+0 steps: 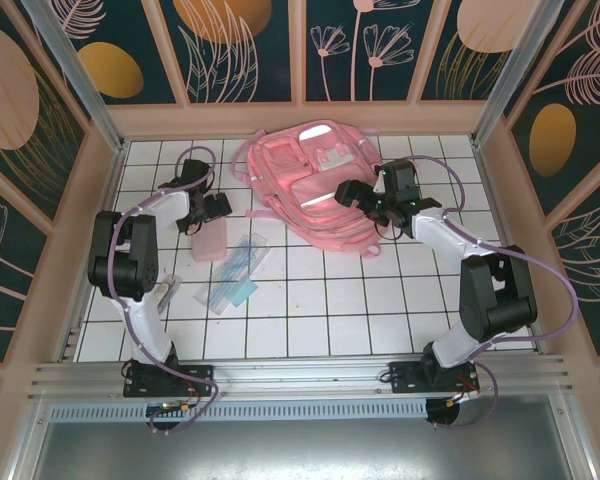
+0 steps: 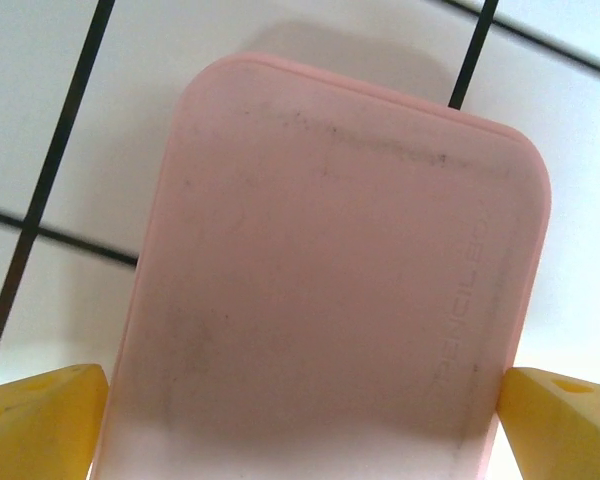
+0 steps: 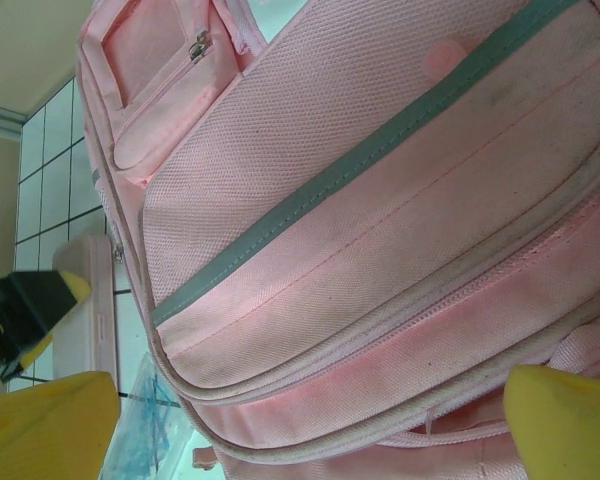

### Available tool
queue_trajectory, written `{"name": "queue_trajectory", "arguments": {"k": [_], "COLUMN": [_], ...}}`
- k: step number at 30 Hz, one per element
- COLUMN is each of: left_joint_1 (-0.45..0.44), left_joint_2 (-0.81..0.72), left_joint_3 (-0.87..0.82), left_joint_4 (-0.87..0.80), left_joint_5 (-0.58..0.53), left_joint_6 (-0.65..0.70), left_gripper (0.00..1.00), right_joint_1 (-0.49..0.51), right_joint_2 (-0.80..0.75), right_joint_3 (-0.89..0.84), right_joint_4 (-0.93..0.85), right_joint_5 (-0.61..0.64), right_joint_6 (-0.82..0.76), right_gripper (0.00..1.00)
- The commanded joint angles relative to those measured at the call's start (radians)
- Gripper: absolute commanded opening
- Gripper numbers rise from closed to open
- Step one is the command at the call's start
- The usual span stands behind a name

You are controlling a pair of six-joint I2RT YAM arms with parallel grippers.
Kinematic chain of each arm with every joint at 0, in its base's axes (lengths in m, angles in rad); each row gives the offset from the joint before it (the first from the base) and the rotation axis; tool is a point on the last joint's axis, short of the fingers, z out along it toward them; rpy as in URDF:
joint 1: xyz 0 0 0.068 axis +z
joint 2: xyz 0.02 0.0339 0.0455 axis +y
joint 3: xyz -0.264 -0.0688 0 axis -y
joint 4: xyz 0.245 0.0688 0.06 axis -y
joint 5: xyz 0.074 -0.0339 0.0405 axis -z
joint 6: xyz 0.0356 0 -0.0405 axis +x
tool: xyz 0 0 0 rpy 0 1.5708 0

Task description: Pack the student bag

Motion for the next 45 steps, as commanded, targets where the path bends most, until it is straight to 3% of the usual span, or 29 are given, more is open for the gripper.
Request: {"name": "queue_trajectory", "arguments": {"k": [1, 8, 14, 32, 38, 45], "left_joint_1": [-0.006, -0.013, -0.070, -0.072, -0.071, -0.070], "left_joint_2": [0.044, -0.006, 0.027, 0.022, 0.022, 0.135], "left_joint_3": [0.071, 0.077, 0.088, 0.163, 0.125, 0.118], "left_joint_4": [-0.045, -0.146, -0.234, -0.367, -0.325, -0.288], "left_joint_5": [-0.020, 0.006, 0.020, 0.088, 0.072, 0.100], "left_joint_6": [-0.061, 0.022, 0.147, 0.370, 0.431, 0.458], "left_gripper": [0.99, 0.99, 0.99, 0.99, 0.99, 0.99], "right_joint_1": [0.008, 0.005, 0.007, 0.010, 0.014, 0.014], "right_joint_2": [0.003, -0.012, 0.002, -0.010, -0.008, -0.001], "right_joint_3": [0.033, 0.025, 0.033, 0.018, 0.020, 0.017], "right_joint_4": [0.025, 0.022, 0.034, 0.020, 0.017, 0.034], "right_joint_5": [0.000, 0.020, 0.002, 0.024, 0.029, 0.013], "right_joint_6": [-0.025, -0.037, -0.017, -0.005, -0.005, -0.001], "right_gripper": [0.99, 0.99, 0.99, 0.99, 0.99, 0.99]}}
